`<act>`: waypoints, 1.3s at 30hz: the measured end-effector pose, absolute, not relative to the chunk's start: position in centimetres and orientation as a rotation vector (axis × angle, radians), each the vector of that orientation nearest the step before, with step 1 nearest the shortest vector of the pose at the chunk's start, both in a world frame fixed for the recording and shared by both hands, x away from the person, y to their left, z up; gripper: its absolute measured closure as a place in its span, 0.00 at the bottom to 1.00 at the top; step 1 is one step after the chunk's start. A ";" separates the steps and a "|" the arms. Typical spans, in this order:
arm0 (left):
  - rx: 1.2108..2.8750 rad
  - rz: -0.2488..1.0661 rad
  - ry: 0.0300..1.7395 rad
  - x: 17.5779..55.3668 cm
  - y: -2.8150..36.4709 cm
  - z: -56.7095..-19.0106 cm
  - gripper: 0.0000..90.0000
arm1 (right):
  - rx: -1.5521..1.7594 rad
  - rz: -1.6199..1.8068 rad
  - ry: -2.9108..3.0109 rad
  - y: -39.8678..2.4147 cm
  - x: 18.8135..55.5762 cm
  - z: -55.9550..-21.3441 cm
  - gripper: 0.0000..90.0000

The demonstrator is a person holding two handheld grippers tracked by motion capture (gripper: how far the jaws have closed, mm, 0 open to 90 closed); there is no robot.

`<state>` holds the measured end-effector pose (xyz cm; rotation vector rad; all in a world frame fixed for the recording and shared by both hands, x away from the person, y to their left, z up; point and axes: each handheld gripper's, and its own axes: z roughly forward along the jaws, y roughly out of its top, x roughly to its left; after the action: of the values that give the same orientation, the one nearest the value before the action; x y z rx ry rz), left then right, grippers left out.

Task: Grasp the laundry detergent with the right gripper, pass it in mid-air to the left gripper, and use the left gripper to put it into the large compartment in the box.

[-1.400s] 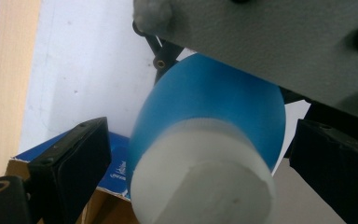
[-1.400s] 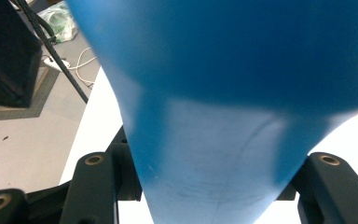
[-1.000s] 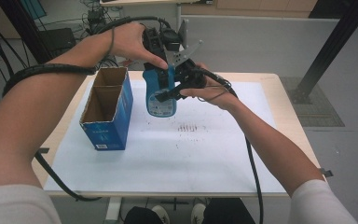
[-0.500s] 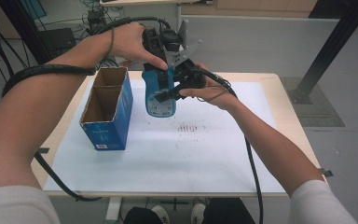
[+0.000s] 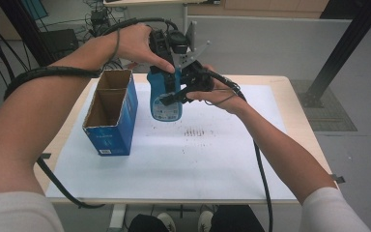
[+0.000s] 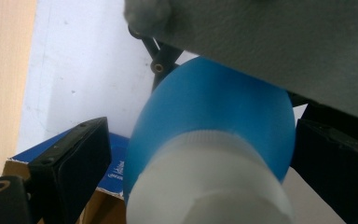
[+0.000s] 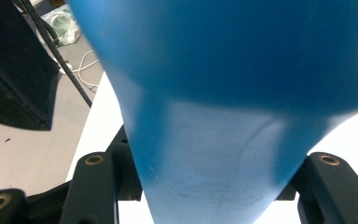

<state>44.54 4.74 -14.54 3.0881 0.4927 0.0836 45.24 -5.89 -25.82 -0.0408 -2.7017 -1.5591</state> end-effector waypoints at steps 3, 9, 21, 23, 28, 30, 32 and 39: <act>3.089 0.087 0.494 44.5 4.8 -14.5 0.07 | -0.038 -1.559 -2.700 -5.9 45.2 -25.8 0.48; 3.088 0.085 0.493 44.5 4.9 -14.5 0.09 | -0.035 -1.556 -2.702 -5.9 45.3 -25.8 0.48; 3.099 0.067 0.474 44.5 4.8 -14.6 0.24 | -0.023 -1.557 -2.698 -5.9 45.1 -25.7 0.48; 3.100 0.058 0.471 44.5 4.8 -14.7 0.26 | -0.016 -1.559 -2.697 -5.9 45.1 -25.7 0.48; 3.108 0.045 0.471 44.5 4.7 -14.7 0.33 | -0.001 -1.566 -2.695 -5.9 45.0 -25.6 0.48; 3.110 0.038 0.463 44.6 4.8 -14.7 0.35 | 0.018 -1.577 -2.695 -5.9 45.1 -25.6 0.48; 3.112 0.032 0.466 44.5 4.7 -14.8 0.36 | 0.003 -1.560 -2.703 -5.9 44.9 -25.6 0.48; 3.117 0.014 0.459 44.5 4.9 -15.0 0.37 | 0.038 -1.563 -2.693 -5.8 44.9 -25.8 0.48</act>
<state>44.46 4.85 -14.96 3.1166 0.4589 0.0145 44.90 -5.78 -25.82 0.0380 -2.6934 -1.5629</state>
